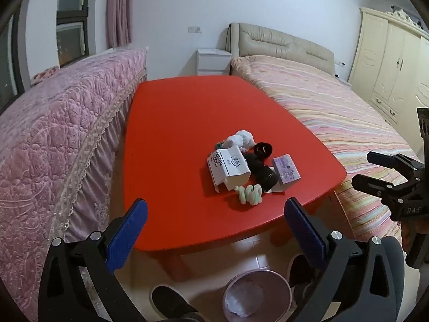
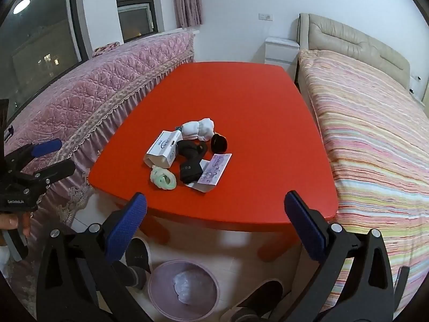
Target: Collect trash
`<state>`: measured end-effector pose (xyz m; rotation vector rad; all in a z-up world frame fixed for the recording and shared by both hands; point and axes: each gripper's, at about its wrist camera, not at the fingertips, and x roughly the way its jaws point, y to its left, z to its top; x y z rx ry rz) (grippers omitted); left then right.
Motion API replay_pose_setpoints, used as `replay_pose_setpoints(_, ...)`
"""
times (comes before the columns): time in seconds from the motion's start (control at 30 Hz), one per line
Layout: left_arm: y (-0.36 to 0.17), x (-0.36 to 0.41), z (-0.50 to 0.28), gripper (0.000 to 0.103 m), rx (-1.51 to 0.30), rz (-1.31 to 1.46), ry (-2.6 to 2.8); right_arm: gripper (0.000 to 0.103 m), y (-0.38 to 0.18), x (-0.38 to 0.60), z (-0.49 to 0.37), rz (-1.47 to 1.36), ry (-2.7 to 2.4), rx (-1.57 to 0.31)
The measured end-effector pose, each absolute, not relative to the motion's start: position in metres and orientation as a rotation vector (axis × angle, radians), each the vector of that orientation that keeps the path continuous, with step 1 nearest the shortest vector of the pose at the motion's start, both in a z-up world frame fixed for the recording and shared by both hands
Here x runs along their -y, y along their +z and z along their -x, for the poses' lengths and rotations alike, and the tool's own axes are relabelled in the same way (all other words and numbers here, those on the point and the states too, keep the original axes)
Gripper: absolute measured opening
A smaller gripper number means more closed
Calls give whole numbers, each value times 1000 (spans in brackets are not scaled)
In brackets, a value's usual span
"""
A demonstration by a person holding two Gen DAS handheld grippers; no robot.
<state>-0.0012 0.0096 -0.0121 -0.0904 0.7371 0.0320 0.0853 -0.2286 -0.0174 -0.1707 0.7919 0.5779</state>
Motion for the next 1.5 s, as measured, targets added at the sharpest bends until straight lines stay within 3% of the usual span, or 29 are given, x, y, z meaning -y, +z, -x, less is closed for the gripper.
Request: replay_pose_setpoints(1.5,-12,-6,0,97,-739,116,11,100,-16,237,-86,157,569,-794)
